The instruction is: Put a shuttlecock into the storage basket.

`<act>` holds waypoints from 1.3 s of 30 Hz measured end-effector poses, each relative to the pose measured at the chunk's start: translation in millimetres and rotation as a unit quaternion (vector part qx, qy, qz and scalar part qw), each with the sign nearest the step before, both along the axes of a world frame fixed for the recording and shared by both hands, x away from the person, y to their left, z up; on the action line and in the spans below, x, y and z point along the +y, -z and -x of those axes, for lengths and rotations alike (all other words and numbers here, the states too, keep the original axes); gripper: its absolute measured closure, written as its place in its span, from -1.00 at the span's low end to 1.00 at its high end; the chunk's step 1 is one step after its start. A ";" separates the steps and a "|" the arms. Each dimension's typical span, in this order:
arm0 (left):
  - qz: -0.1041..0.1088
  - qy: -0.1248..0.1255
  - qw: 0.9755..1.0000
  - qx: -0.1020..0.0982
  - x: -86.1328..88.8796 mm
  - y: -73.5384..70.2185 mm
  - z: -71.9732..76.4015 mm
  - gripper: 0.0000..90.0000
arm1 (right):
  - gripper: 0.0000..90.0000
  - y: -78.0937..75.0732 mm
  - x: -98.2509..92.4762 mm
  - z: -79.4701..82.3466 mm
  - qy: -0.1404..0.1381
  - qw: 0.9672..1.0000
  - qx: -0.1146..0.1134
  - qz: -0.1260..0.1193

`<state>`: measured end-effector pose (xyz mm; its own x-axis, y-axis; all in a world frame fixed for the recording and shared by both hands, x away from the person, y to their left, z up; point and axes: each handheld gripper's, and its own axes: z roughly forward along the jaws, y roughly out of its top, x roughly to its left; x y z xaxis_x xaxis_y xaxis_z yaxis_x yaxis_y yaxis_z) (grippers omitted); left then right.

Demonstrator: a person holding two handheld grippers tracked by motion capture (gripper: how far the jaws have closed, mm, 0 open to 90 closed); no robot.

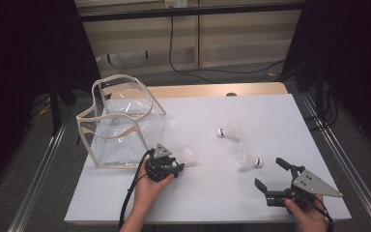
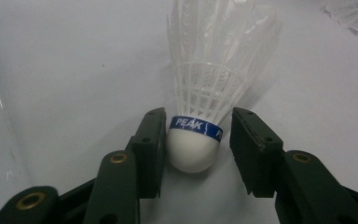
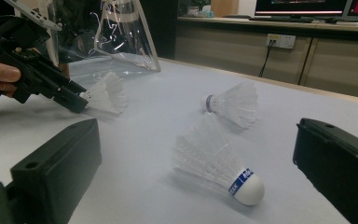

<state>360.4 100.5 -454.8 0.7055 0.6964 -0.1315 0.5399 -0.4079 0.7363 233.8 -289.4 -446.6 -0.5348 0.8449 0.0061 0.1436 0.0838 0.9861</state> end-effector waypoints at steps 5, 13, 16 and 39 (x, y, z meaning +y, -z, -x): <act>-0.004 0.003 1.000 0.001 0.9 -0.3 0.0 0.31 | -0.99 0.0 0.1 -0.1 0.000 1.000 0.000 0.001; -0.005 0.000 1.000 0.005 1.4 -1.0 0.0 0.39 | -0.99 0.0 -0.1 0.0 0.000 1.000 0.000 0.000; 0.003 -0.008 1.000 0.011 1.4 -1.0 -0.6 0.42 | -0.99 0.0 0.0 0.1 0.001 1.000 0.000 0.000; 0.004 -0.014 0.999 0.052 1.9 -7.2 0.2 0.45 | -0.99 -0.9 -1.7 0.7 0.002 1.000 -0.003 0.000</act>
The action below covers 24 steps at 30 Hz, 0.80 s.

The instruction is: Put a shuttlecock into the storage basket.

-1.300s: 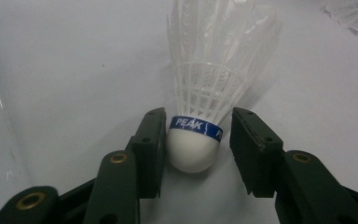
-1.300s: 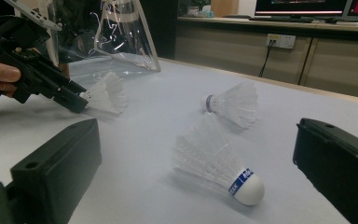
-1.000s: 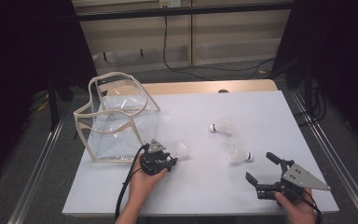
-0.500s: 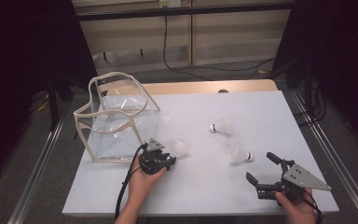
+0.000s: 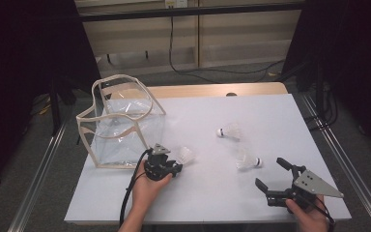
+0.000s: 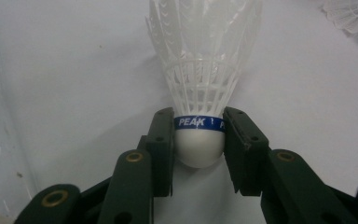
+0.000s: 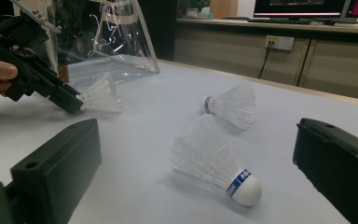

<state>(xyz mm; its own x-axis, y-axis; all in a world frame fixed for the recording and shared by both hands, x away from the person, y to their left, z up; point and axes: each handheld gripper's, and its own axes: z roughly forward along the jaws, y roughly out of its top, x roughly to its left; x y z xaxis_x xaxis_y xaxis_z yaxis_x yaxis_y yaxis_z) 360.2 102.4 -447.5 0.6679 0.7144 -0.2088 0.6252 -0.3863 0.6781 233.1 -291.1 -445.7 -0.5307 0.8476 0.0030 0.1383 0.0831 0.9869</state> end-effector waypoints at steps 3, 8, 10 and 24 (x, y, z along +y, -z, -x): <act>0.013 0.000 1.000 0.011 -0.6 -2.3 0.7 0.45 | -0.99 -0.1 -0.2 0.2 -0.001 1.000 0.000 0.000; 0.028 0.002 0.999 0.020 0.1 -8.2 2.2 0.46 | -0.99 -0.2 -0.6 0.3 -0.002 1.000 -0.001 -0.002; 0.031 -0.002 0.999 0.020 0.3 -11.2 2.8 0.46 | -0.99 -0.3 -0.5 0.3 -0.002 1.000 -0.001 -0.003; 0.027 0.013 0.999 0.020 -3.0 -25.2 4.3 0.46 | -0.99 -0.4 -1.9 1.0 0.001 1.000 0.000 -0.006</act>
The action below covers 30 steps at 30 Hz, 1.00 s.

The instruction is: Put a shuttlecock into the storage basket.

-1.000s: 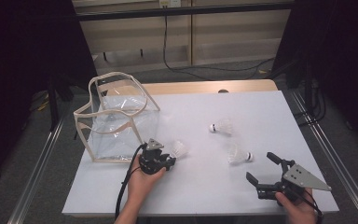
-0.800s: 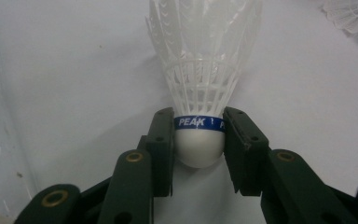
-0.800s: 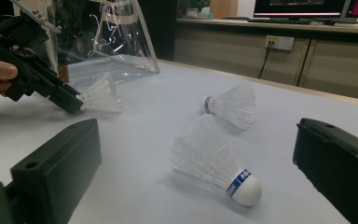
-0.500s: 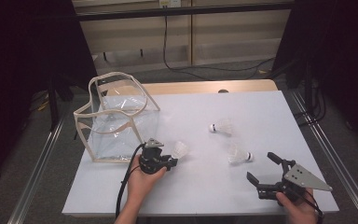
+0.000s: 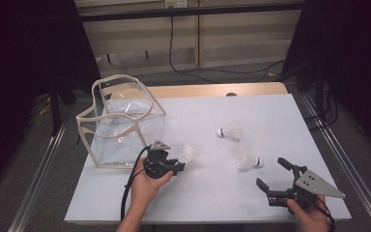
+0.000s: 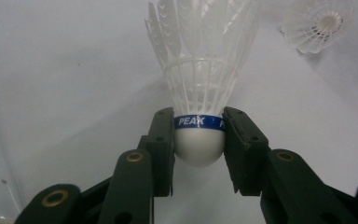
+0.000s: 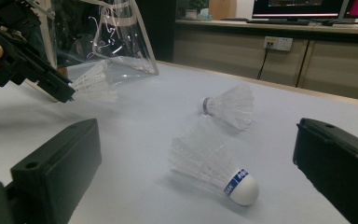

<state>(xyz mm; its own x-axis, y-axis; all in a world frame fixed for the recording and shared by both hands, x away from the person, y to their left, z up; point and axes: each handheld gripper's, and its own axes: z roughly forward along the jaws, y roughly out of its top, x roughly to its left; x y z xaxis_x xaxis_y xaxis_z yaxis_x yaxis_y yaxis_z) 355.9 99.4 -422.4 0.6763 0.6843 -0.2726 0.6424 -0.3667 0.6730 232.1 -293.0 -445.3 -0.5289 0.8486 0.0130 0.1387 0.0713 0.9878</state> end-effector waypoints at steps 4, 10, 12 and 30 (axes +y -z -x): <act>0.005 0.002 1.000 0.004 1.1 -3.3 -0.4 0.46 | -0.99 -0.2 -0.3 0.3 0.000 1.000 -0.001 0.000; -0.002 0.008 1.000 0.010 0.4 -7.8 -2.4 0.46 | -0.99 -0.1 -0.5 0.4 0.000 1.000 0.000 0.000; -0.002 0.011 1.000 0.012 -0.2 -8.9 -2.8 0.46 | -0.99 0.2 -1.0 0.4 0.001 1.000 0.000 -0.002; -0.012 0.019 1.000 0.020 -3.6 -23.4 -5.3 0.46 | -0.99 0.9 -1.5 -0.6 0.002 1.000 0.002 -0.001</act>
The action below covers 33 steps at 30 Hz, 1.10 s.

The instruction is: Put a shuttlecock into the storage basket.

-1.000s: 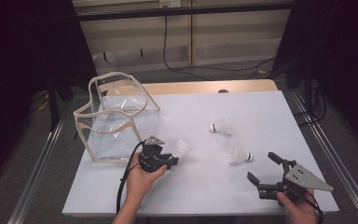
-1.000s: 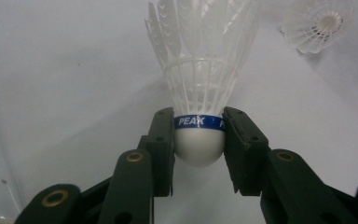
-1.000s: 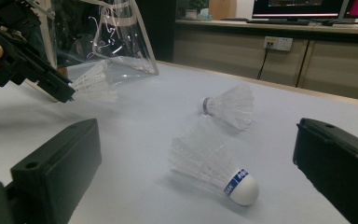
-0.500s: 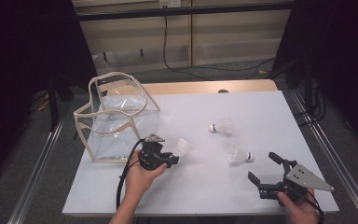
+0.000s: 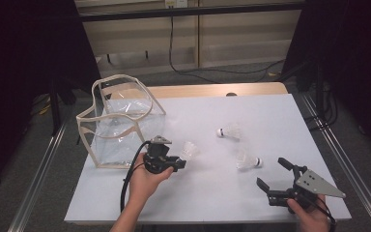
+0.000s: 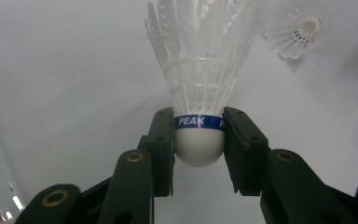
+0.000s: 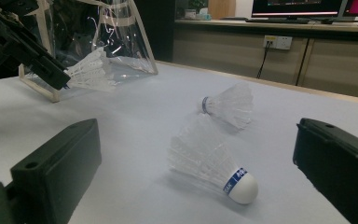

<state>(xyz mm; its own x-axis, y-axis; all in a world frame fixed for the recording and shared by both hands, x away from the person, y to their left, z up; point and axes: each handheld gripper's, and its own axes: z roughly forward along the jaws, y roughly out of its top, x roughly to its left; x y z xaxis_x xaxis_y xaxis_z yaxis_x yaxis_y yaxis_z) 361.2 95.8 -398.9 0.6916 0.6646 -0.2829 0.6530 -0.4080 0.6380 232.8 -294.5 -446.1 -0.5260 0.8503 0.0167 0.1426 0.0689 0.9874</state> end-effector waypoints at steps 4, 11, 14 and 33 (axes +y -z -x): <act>-0.002 0.002 1.000 0.000 -1.5 -2.5 -0.7 0.46 | -0.99 0.2 -0.5 -0.7 0.001 1.000 0.000 -0.001; -0.005 0.008 1.000 0.004 -3.0 -6.5 -3.2 0.46 | -0.99 0.2 -0.4 -0.8 0.000 1.000 0.000 -0.001; -0.006 0.008 1.000 0.004 -3.5 -9.2 -3.9 0.46 | -0.99 0.4 -0.4 -0.9 0.000 1.000 0.001 -0.002; 0.004 0.014 1.000 0.011 -5.1 -23.1 -9.3 0.46 | -0.99 0.1 -1.0 -0.4 0.000 1.000 0.000 -0.002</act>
<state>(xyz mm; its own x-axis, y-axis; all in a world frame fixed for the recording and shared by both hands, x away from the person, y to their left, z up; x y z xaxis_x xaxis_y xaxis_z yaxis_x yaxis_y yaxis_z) 370.5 90.6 -375.8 0.7039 0.6420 -0.3040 0.6550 -0.4211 0.6274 233.2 -295.5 -446.2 -0.5258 0.8504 0.0194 0.1420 0.0653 0.9877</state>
